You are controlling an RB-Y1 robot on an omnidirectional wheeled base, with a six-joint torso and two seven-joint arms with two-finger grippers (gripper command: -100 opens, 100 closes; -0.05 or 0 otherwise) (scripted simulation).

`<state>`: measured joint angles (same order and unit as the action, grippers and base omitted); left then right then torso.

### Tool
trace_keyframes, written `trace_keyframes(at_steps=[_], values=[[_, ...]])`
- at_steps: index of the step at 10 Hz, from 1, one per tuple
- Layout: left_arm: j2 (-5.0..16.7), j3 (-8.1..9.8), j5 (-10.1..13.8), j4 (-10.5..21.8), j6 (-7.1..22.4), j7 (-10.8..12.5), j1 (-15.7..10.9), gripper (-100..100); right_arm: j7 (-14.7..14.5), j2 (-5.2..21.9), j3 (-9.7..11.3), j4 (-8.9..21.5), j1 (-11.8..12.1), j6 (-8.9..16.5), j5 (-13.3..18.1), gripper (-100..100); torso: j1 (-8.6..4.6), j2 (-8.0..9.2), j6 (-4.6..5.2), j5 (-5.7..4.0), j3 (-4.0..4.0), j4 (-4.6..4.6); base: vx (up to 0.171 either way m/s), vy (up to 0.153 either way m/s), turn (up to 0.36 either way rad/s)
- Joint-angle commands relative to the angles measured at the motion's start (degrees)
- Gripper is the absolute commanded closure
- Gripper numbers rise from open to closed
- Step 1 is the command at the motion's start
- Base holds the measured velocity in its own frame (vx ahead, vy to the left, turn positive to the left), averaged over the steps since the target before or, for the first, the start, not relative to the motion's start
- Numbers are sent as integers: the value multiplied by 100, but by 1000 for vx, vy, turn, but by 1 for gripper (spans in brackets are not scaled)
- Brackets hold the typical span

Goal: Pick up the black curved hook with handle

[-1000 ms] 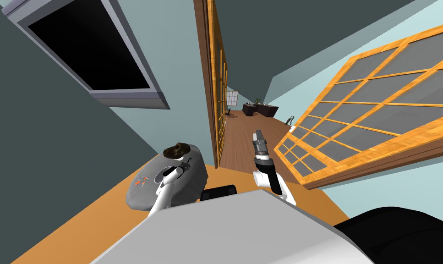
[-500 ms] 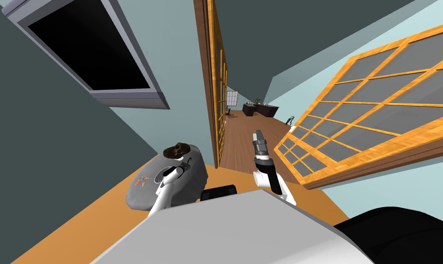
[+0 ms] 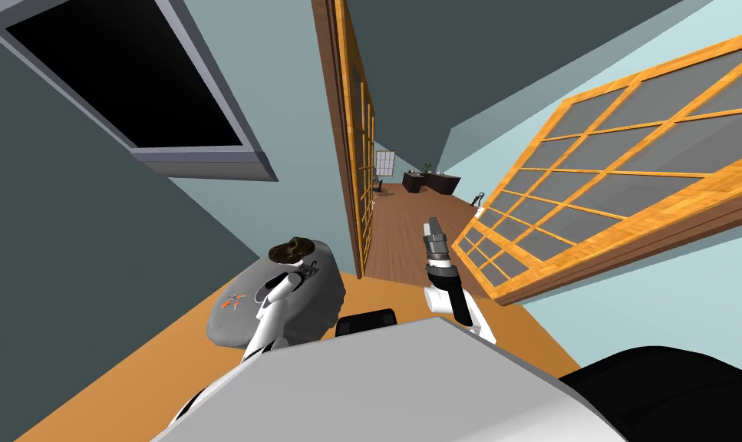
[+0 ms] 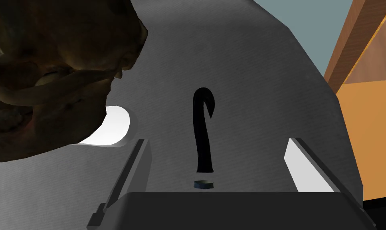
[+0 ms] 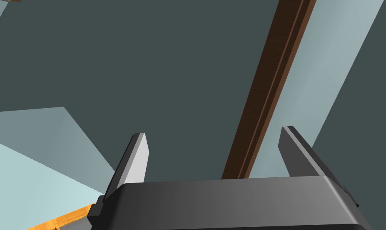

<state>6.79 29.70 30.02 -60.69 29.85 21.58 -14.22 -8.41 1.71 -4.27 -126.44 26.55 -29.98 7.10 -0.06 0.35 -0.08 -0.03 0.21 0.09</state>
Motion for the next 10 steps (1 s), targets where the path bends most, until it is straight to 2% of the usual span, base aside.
trace_keyframes(at_steps=[1,10], values=[[2,103,165,-66,191,20,-37,-100,0,0,0,0,0,0,0,0,0,0,0,0,0,0,-90,-16,-66],[74,606,1104,-486,1261,139,-80,-100,0,0,0,0,1,0,0,0,4,-24,-1,1,-13,-5,-50,-9,-50]])
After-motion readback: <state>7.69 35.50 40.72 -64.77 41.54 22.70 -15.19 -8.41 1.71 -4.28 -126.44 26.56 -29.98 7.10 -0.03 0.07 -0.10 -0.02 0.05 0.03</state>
